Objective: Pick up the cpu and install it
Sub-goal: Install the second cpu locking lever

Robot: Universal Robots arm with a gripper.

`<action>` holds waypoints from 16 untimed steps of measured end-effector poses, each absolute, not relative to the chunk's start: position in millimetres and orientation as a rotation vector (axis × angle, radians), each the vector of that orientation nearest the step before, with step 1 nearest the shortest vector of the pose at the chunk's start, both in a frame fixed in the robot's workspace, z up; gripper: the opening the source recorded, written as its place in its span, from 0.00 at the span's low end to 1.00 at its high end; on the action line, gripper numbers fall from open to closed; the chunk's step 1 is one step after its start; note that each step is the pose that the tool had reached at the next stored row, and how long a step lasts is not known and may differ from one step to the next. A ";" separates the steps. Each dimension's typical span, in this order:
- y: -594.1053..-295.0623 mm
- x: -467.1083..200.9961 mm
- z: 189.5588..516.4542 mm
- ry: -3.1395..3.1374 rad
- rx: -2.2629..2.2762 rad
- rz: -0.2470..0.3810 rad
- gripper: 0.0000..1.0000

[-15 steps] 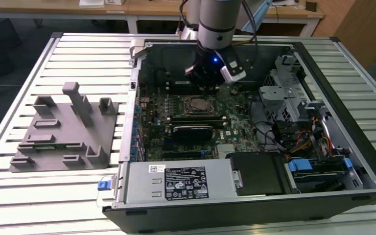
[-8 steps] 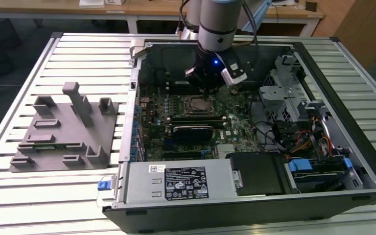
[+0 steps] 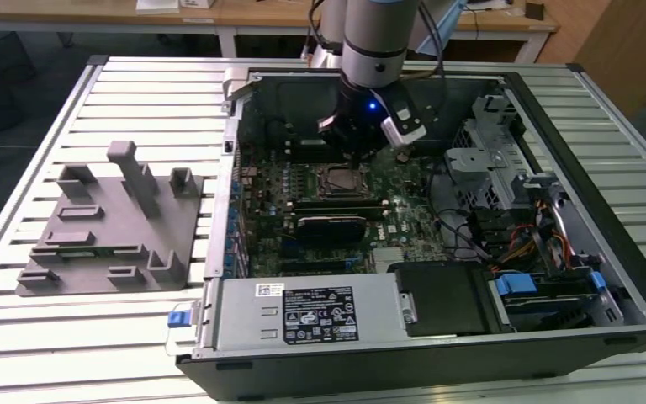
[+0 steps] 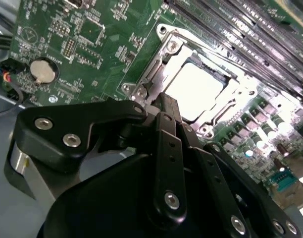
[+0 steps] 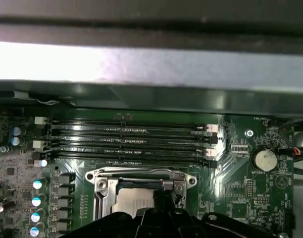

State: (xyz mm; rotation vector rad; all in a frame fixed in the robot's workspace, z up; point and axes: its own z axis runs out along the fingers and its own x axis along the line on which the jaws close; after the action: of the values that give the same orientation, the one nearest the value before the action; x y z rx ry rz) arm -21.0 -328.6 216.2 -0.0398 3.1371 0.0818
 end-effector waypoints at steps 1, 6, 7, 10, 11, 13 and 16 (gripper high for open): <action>-328.6 -21.0 218.2 3.137 -0.040 0.082 0.11; -328.8 -21.0 224.4 3.138 -0.040 0.082 0.11; -329.3 -21.0 224.5 3.138 -0.040 0.082 0.11; -331.9 -21.0 224.5 3.138 -0.040 0.082 0.11; -333.2 -21.0 224.5 3.138 -0.040 0.082 0.11; -335.9 -21.0 224.5 3.138 -0.040 0.081 0.11; -341.4 -21.0 224.5 3.138 -0.040 0.081 0.11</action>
State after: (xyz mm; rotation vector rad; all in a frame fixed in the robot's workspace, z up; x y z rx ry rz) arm -21.0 -341.4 224.5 -0.0398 3.1380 0.0814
